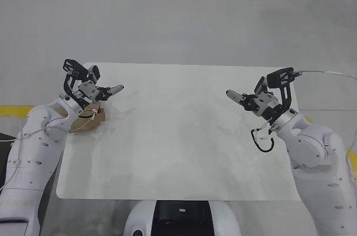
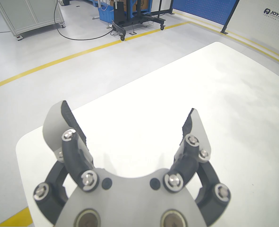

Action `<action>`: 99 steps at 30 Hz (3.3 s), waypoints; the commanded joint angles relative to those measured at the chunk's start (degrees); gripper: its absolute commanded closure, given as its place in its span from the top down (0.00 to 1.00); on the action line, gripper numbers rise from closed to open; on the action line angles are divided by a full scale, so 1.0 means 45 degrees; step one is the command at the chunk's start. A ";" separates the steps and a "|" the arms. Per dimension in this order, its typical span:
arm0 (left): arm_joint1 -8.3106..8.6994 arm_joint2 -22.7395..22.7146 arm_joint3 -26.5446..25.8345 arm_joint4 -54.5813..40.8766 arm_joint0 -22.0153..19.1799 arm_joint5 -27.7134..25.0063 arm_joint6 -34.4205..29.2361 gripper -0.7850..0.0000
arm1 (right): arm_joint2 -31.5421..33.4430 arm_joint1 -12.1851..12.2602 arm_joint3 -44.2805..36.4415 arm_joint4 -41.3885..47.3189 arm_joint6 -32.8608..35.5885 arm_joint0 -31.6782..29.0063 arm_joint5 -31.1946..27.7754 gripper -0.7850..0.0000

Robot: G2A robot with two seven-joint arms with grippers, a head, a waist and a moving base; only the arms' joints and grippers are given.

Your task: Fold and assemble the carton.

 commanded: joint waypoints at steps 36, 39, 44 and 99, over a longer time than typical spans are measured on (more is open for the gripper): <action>0.0318 -0.2318 0.2345 -0.4556 -0.0468 0.0299 -0.3229 1.00 | 0.0000 0.0000 0.0000 0.0000 0.0000 0.0000 0.0000 1.00; 0.0367 -0.2526 0.3234 -0.5558 -0.0941 -0.0059 -0.4084 1.00 | 0.0000 0.0000 0.0000 0.0000 0.0000 0.0000 0.0000 1.00; 0.0437 -0.2835 0.4839 -0.7092 -0.1659 -0.0650 -0.5088 1.00 | 0.0000 0.0000 0.0000 0.0000 0.0000 0.0000 0.0000 1.00; 0.1430 -0.4412 0.8207 -0.7291 -0.2593 0.1013 -0.6250 1.00 | 0.0000 0.0000 0.0000 0.0000 0.0000 0.0000 0.0000 1.00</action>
